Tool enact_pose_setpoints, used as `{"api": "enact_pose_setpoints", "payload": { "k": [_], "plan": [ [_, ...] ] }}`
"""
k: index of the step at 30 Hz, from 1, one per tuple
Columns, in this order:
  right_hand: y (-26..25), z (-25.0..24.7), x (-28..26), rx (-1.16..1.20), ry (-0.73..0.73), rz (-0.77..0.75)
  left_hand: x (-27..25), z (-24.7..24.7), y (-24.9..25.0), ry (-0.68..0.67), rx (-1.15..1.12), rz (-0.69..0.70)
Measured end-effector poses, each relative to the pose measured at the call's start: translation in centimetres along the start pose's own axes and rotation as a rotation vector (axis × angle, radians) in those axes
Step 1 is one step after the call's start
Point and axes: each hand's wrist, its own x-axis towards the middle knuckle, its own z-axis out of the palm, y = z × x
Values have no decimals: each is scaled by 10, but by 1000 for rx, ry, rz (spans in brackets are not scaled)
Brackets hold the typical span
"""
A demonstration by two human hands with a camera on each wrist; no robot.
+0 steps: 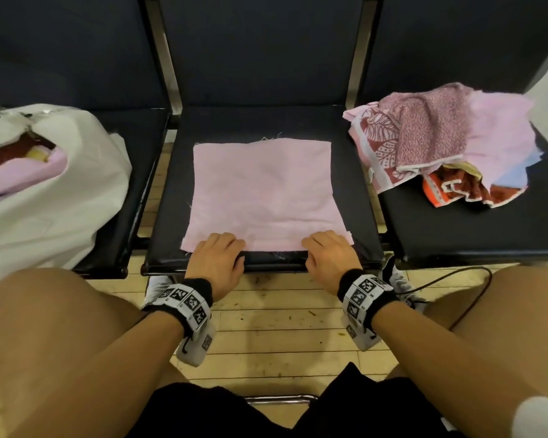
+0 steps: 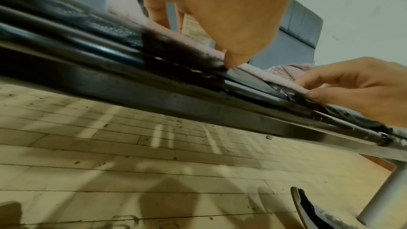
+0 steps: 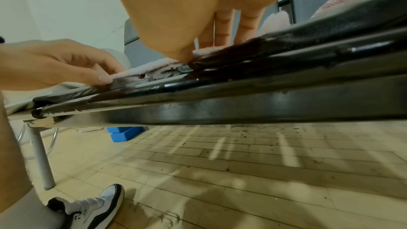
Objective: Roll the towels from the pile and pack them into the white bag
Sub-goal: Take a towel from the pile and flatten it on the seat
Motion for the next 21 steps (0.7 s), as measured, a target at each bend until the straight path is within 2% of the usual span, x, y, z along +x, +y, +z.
{"api": "enact_pose_setpoints", "payload": {
  "k": [3,7,12,16,18,21],
  "plan": [
    [2,3,0,-20,38,-4,-2,0,-1,-14,35,-100],
    [3,4,1,-11,-4,34,-1,-2,-4,22,16,-135],
    [4,1,6,53,-86,114,0,-4,-6,-24,44,-166],
    [2,-1,7,72,-86,97,-1,-4,-3,-47,72,-218],
    [2,-2,4,108,-48,90,-1,-5,-1,-31,52,-230],
    [6,1,2,45,121,20,-1,-4,0,33,40,-260]
  ]
}}
